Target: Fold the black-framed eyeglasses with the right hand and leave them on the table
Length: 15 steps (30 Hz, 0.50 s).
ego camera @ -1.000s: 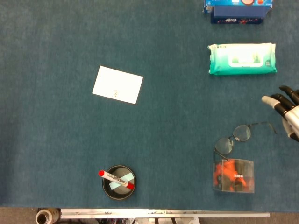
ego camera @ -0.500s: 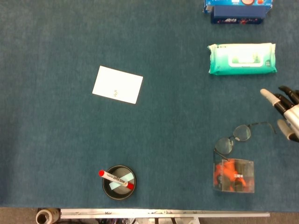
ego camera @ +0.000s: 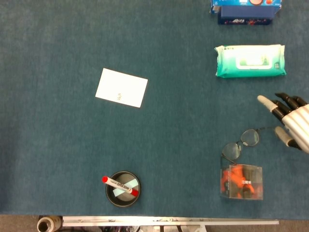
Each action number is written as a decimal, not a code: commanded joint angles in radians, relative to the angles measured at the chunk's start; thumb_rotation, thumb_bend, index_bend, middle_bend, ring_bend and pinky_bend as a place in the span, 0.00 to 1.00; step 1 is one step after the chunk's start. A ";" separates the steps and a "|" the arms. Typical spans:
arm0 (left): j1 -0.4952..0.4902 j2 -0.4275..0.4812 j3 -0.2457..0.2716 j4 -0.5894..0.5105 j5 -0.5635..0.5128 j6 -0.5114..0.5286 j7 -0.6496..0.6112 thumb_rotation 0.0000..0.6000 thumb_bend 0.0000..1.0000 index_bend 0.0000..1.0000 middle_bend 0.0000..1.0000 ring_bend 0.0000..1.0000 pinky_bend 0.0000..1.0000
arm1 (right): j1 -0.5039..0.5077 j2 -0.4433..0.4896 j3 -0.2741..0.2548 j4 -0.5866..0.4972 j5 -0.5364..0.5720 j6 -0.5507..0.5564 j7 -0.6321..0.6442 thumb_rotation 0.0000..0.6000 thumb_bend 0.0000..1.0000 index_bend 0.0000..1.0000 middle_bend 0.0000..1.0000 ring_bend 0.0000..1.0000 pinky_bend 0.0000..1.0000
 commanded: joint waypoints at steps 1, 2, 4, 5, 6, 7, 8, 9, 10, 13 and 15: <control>0.000 0.000 0.000 0.000 0.000 0.001 0.000 1.00 0.24 0.56 0.54 0.39 0.53 | 0.003 -0.006 -0.001 0.003 -0.003 -0.003 0.006 1.00 0.42 0.01 0.28 0.13 0.27; 0.000 0.000 0.000 0.000 0.000 0.001 0.000 1.00 0.24 0.56 0.54 0.39 0.53 | 0.004 -0.008 -0.002 0.005 -0.004 -0.004 0.007 1.00 0.42 0.01 0.28 0.13 0.27; 0.001 0.001 0.000 -0.001 0.001 0.001 0.000 1.00 0.24 0.56 0.54 0.39 0.53 | 0.006 -0.013 -0.003 0.007 -0.007 -0.006 0.011 1.00 0.42 0.01 0.28 0.13 0.27; 0.001 0.000 0.000 -0.001 0.001 0.002 0.000 1.00 0.24 0.56 0.54 0.39 0.53 | 0.007 -0.016 -0.004 0.008 -0.008 -0.007 0.011 1.00 0.42 0.01 0.28 0.13 0.27; 0.001 0.000 0.000 -0.001 0.002 0.002 0.001 1.00 0.24 0.56 0.54 0.39 0.53 | 0.008 -0.019 -0.004 0.010 -0.009 -0.009 0.013 1.00 0.42 0.01 0.28 0.13 0.27; 0.001 0.000 0.000 -0.001 0.002 0.002 0.001 1.00 0.24 0.56 0.54 0.39 0.53 | 0.009 -0.022 -0.005 0.011 -0.010 -0.010 0.015 1.00 0.42 0.01 0.28 0.13 0.27; 0.001 0.000 0.001 -0.001 0.003 0.003 0.000 1.00 0.24 0.56 0.54 0.39 0.53 | 0.011 -0.025 -0.005 0.011 -0.011 -0.011 0.017 1.00 0.42 0.01 0.28 0.13 0.27; 0.001 0.001 0.001 -0.002 0.003 0.004 0.000 1.00 0.24 0.56 0.54 0.39 0.53 | 0.012 -0.028 -0.006 0.012 -0.012 -0.013 0.019 1.00 0.42 0.01 0.28 0.13 0.27; 0.001 0.001 0.000 -0.002 0.003 0.004 0.000 1.00 0.24 0.56 0.54 0.39 0.53 | 0.014 -0.030 -0.006 0.013 -0.013 -0.015 0.021 1.00 0.42 0.01 0.28 0.13 0.27; 0.003 0.002 0.000 -0.003 0.004 0.007 -0.002 1.00 0.24 0.56 0.54 0.39 0.53 | 0.018 -0.038 -0.007 0.015 -0.014 -0.020 0.029 1.00 0.42 0.01 0.28 0.13 0.27; 0.003 0.002 0.000 -0.003 0.004 0.008 -0.003 1.00 0.24 0.56 0.54 0.39 0.53 | 0.020 -0.043 -0.008 0.016 -0.016 -0.023 0.032 1.00 0.42 0.01 0.28 0.13 0.27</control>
